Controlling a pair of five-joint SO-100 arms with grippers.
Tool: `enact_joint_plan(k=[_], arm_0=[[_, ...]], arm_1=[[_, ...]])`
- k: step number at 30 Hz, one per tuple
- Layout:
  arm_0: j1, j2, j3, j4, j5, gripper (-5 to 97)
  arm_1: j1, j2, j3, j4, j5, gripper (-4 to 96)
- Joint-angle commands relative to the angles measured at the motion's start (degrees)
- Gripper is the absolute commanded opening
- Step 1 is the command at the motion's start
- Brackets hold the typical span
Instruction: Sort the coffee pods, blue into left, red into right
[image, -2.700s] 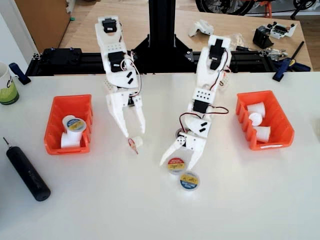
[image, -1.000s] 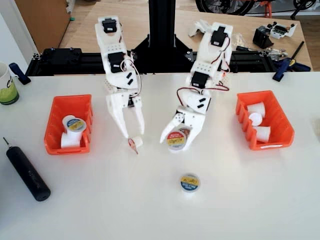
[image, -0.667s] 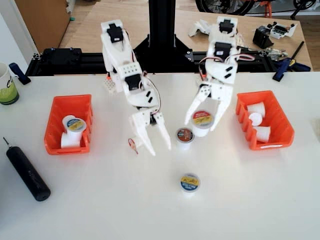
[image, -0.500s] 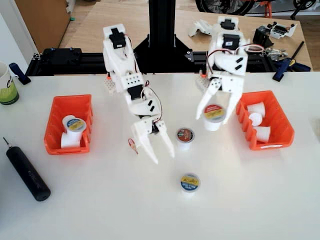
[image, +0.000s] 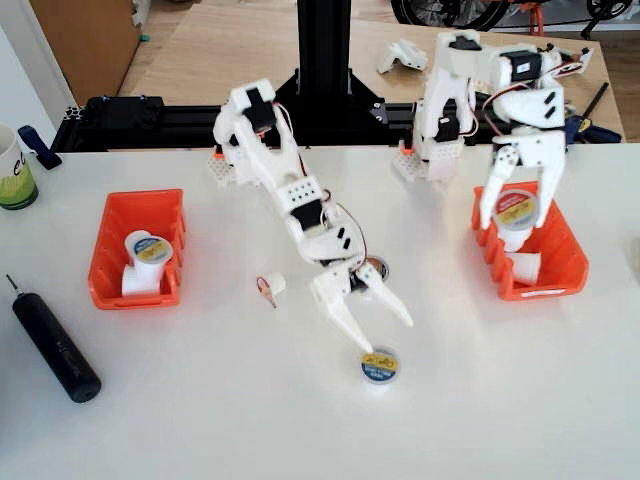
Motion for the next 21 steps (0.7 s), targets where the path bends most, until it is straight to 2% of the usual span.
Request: enact_joint_plan(k=[1,4,6,12,21], arm_0=[[1.67,-11.78,-24.43,5.98,-0.88,30],[3.43,-26.63,-49.83,16.00,-4.22,29],[4.13,-30.76,-58.01,21.27,-6.15,29],[4.04,-30.76,-67.15,35.77,-6.86,32],[4.22,-30.85,-67.85,36.74,-7.12,35]], arm_1=[[-3.43,4.22,-1.93,2.20,4.39,17.3],[-7.12,5.27,-1.41,4.66,8.35,17.3],[-9.23,5.71,-1.23,6.06,10.81,17.7],[-11.25,5.80,3.34,2.02,13.10,18.7],[-11.69,5.71,12.48,-8.44,14.94,18.9]])
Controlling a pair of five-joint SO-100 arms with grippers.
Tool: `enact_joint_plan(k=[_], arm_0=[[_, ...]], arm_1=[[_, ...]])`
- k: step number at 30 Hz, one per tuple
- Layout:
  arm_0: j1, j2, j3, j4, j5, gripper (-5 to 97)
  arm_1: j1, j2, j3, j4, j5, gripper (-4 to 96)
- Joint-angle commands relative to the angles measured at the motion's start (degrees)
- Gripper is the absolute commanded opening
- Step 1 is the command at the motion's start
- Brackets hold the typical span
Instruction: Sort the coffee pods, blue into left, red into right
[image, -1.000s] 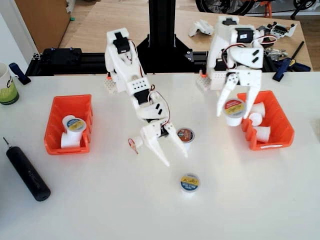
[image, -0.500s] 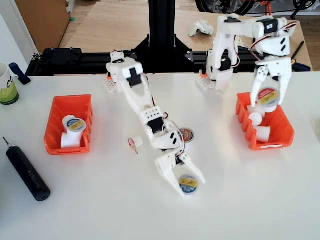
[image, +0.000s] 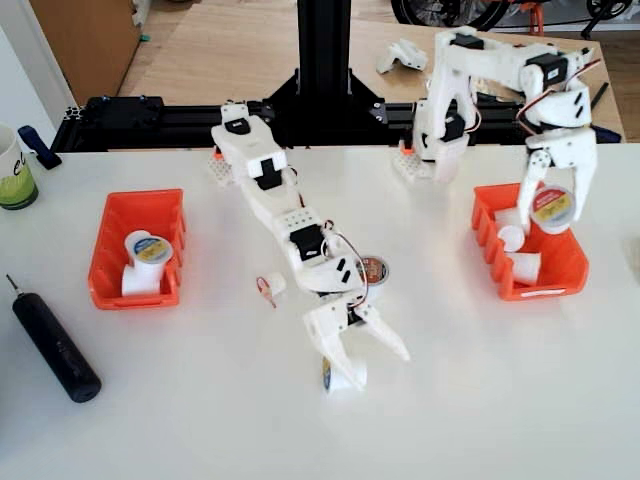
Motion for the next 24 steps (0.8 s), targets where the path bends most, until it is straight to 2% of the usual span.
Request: enact_joint_plan(k=[1,4,8,12,16,19,22,24], arm_0=[[0.35,0.79,-3.96,0.35,0.00,35],[0.62,0.79,-4.57,1.14,0.09,36],[1.67,0.70,-4.57,-0.26,0.09,37],[3.87,0.70,-6.59,-0.26,0.00,38],[5.98,1.05,-9.32,4.83,0.35,39],[7.12,0.62,-10.46,6.86,1.49,36],[7.73,-1.14,-10.55,6.15,1.93,37],[7.82,-4.39,-13.89,5.71,2.99,37]], arm_1=[[-0.53,2.55,0.35,-1.32,1.05,19.0],[-1.41,3.43,0.35,2.11,2.37,19.1],[-4.31,7.38,3.52,7.03,7.73,19.2],[-4.04,11.95,12.04,4.75,8.00,20.2],[-3.52,15.38,19.42,1.14,8.44,25.8],[-3.16,16.87,21.01,1.23,9.32,38.5],[-2.20,17.23,21.09,1.58,9.40,45.5],[-1.93,17.49,21.09,1.85,9.84,45.5]])
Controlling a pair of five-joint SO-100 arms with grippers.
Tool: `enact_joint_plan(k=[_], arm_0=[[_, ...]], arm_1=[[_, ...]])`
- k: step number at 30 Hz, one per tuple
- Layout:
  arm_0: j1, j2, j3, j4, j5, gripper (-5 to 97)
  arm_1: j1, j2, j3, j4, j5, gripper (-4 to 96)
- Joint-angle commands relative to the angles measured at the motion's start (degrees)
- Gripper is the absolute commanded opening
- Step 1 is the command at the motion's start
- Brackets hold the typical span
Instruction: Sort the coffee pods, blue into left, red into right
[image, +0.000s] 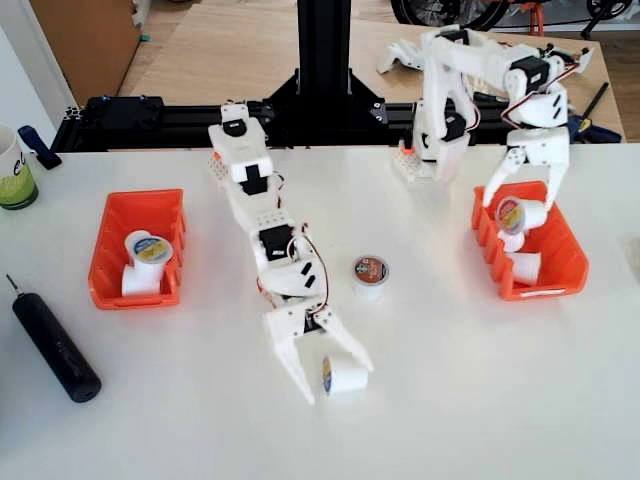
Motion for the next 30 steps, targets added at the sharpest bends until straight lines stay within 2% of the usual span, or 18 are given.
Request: enact_joint_plan(k=[1,7,14,21,26,30], arm_0=[[0.62,-4.83,-10.37,-0.53,1.76,37],[0.18,-10.11,-12.48,-4.31,6.15,39],[0.18,0.53,-12.48,18.02,13.18,41],[0.00,4.31,-12.22,31.03,15.73,42],[0.18,3.87,-11.95,40.08,15.38,43],[-0.26,5.71,-11.95,50.54,17.67,45]], arm_1=[[0.70,2.37,-0.18,-0.09,0.35,44.9],[3.34,2.55,0.09,-2.46,-0.70,42.9],[5.62,2.55,1.76,-4.92,-2.11,42.2],[7.29,2.81,1.67,-4.83,-3.25,41.3],[8.17,2.81,1.93,-4.83,-3.87,41.0],[8.88,3.69,1.32,-3.69,-3.60,40.4]])
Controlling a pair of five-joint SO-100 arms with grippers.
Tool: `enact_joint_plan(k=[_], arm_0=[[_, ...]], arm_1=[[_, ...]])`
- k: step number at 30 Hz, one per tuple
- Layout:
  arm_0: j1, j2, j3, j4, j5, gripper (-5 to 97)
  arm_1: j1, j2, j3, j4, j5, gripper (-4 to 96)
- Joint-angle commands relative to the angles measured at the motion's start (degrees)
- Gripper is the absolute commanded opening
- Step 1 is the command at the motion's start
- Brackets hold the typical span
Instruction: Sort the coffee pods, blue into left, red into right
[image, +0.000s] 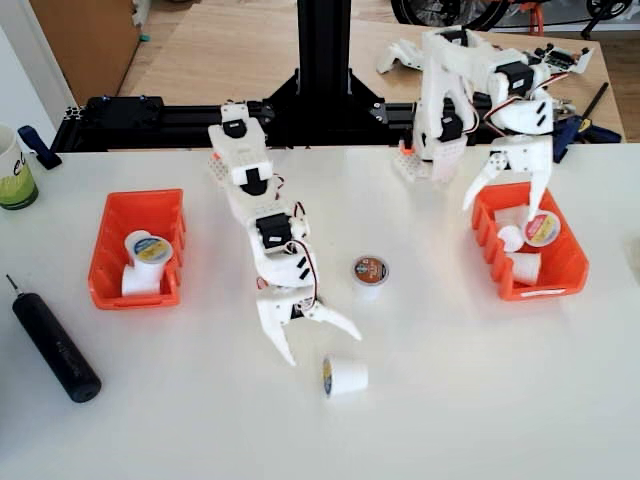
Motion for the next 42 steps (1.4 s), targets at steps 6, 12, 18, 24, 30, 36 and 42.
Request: enact_joint_plan(k=[6,12,18,24,30,36,42], arm_0=[[-1.32,14.15,-2.11,16.26,2.29,45],[0.62,21.01,-1.93,21.36,1.14,44],[1.67,44.91,32.26,21.01,-2.46,43],[0.35,80.42,84.11,-4.13,-0.79,43],[0.79,93.60,128.58,-65.21,-1.58,37],[2.20,74.18,116.72,-74.18,-2.20,40],[1.49,71.46,118.12,-80.42,-3.25,40]], arm_1=[[1.23,3.25,-1.76,1.67,-0.53,39.5],[3.08,3.25,-1.32,2.81,-2.99,39.2],[4.92,4.48,-1.23,5.01,-5.71,39.0],[5.54,4.48,0.53,2.02,-5.45,38.5],[7.73,4.39,4.22,-2.99,-6.86,37.4],[8.79,6.06,4.22,1.41,-8.70,38.3],[10.11,7.47,4.22,2.99,-10.20,38.4]])
